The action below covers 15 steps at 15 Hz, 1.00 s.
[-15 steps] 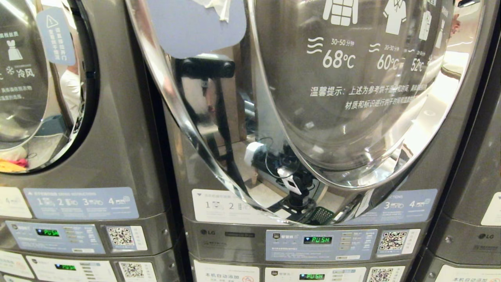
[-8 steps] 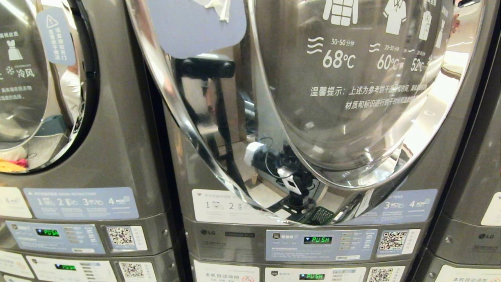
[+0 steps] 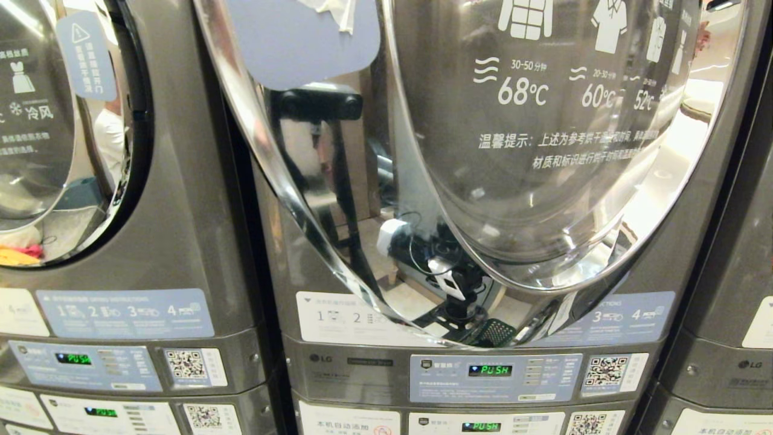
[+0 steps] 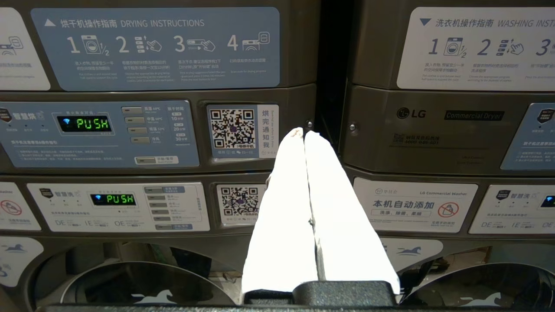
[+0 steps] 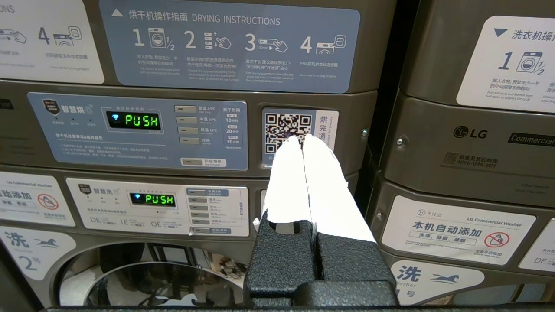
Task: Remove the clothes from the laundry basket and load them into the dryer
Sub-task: Open the dryer
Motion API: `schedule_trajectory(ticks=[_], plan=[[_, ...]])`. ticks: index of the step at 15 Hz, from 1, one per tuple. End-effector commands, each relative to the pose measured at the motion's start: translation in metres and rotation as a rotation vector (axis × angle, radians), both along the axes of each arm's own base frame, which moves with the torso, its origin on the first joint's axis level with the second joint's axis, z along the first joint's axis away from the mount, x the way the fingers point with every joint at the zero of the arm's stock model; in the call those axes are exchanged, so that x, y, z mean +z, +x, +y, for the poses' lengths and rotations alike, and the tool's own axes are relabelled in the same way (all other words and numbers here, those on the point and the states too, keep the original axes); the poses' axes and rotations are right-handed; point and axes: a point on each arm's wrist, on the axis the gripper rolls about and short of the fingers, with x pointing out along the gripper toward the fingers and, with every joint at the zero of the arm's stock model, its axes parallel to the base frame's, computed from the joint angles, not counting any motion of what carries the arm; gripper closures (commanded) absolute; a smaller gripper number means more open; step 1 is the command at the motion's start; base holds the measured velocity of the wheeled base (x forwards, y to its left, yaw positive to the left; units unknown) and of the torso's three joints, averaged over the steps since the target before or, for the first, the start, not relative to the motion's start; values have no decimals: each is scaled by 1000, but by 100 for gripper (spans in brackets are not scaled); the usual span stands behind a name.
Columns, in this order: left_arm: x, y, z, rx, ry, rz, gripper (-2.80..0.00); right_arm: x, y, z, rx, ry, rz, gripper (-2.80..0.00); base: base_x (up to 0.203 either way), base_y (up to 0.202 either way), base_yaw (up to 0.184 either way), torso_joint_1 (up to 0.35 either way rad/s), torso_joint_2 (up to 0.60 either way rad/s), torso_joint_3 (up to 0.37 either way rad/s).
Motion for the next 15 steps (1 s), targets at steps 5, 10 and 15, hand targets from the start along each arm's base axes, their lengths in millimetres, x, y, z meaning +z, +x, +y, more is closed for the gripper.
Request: schedule_trajectory(ticks=[5, 10, 15], plan=[[0, 0, 0, 1, -5, 0, 0, 0, 0, 0, 2, -3, -2, 0, 0, 0, 0, 0, 0, 0], [0, 0, 0, 1, -5, -1, 0, 0, 0, 0, 3, -6, -2, 0, 0, 0, 0, 0, 0, 0], [0, 0, 0, 1, -5, -2, 0, 0, 0, 0, 3, -1, -2, 0, -88, 0, 2, 5, 5, 2]])
